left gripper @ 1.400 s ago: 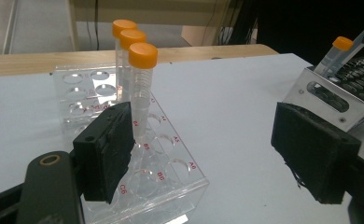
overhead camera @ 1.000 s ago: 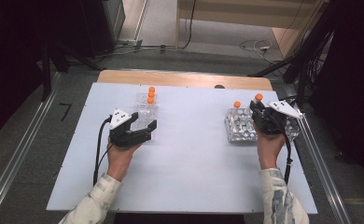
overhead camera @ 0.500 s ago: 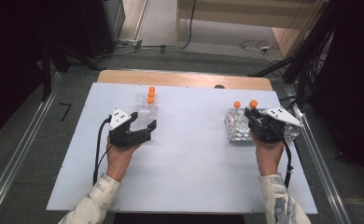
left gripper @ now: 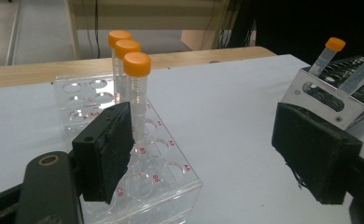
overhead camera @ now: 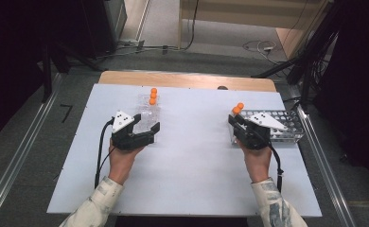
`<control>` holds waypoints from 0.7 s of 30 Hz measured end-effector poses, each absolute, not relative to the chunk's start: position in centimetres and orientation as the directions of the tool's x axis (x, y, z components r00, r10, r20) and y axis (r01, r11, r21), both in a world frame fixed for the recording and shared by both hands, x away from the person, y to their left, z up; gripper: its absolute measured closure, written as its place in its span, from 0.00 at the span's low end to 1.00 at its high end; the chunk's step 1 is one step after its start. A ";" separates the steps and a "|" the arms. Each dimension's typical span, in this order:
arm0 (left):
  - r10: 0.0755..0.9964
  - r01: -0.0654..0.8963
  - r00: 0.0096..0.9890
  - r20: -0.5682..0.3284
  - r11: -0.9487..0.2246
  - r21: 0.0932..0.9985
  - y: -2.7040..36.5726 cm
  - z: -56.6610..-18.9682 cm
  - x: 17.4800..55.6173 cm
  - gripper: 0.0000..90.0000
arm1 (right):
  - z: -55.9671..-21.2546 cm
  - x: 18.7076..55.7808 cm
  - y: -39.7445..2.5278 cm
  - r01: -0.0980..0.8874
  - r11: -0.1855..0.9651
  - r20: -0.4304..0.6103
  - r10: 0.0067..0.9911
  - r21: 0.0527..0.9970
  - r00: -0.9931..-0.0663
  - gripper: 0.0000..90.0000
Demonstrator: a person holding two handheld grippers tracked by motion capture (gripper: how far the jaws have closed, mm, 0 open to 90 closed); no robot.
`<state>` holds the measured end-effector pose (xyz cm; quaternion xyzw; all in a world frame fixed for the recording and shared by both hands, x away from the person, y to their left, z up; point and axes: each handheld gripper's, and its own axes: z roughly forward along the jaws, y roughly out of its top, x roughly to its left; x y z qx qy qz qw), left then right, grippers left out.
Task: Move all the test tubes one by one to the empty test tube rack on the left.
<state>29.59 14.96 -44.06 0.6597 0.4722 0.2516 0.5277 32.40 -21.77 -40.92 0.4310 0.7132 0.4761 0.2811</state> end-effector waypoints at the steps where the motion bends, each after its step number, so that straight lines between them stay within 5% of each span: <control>1: 0.889 0.358 0.428 -0.166 0.002 0.934 14.9 -44.1 29.6 0.23 | -41.1 32.4 -21.4 0.349 0.182 0.008 0.877 0.919 -0.480 0.81; 21: 0.868 0.355 0.472 -0.154 -0.028 0.934 13.8 -44.1 29.2 0.23 | -44.0 31.4 -16.3 0.356 0.296 -0.020 0.793 0.886 -0.609 0.80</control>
